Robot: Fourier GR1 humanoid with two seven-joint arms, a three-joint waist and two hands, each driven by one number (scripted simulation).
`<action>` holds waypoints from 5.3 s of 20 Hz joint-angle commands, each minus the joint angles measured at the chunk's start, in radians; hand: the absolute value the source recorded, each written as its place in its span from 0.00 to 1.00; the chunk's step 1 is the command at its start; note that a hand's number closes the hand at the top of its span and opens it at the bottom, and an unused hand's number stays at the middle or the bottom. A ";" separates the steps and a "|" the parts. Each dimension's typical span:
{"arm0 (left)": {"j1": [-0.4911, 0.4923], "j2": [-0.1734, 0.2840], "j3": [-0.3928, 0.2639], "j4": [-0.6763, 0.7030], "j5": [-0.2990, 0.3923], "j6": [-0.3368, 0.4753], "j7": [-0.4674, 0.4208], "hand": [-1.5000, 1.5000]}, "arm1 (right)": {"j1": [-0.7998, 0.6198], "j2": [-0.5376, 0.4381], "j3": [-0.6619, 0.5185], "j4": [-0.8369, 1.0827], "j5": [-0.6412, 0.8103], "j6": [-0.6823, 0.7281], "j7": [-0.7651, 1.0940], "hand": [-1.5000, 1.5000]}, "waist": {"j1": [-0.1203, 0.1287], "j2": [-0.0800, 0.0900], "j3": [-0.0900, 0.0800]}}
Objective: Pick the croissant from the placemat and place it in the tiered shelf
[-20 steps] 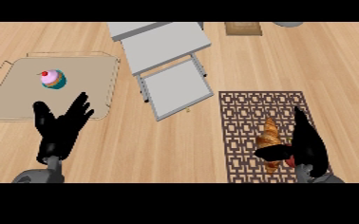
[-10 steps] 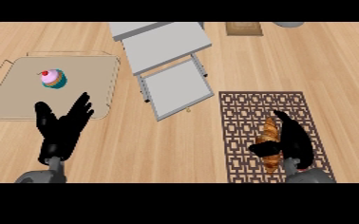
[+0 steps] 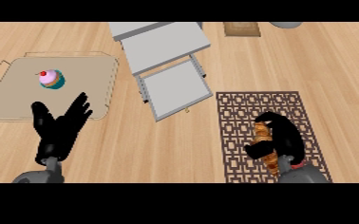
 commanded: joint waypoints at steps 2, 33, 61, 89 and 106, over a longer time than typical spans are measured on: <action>-0.054 -0.021 0.010 0.075 -0.024 0.024 0.015 0.50 | 0.021 0.061 0.053 -0.082 0.080 -0.057 -0.019 1.00 | -0.004 0.010 0.007; -0.027 -0.051 -0.010 0.068 -0.040 -0.004 -0.009 0.50 | -0.934 0.265 0.092 -0.517 -0.114 0.405 0.366 1.00 | 0.006 0.010 0.006; -0.011 -0.040 0.024 0.032 -0.040 -0.039 0.005 0.50 | -1.272 0.180 -0.217 0.415 -0.076 0.355 -0.303 1.00 | 0.020 0.015 0.007; -0.017 -0.061 0.027 0.021 -0.073 -0.028 0.026 0.50 | -1.388 0.234 -0.436 0.714 -0.100 0.118 -0.447 0.00 | 0.023 0.016 0.007; -0.022 -0.046 0.061 0.045 -0.053 -0.054 0.016 0.50 | -1.423 0.139 -0.686 0.692 -0.309 -0.047 -0.466 0.00 | 0.016 0.014 0.007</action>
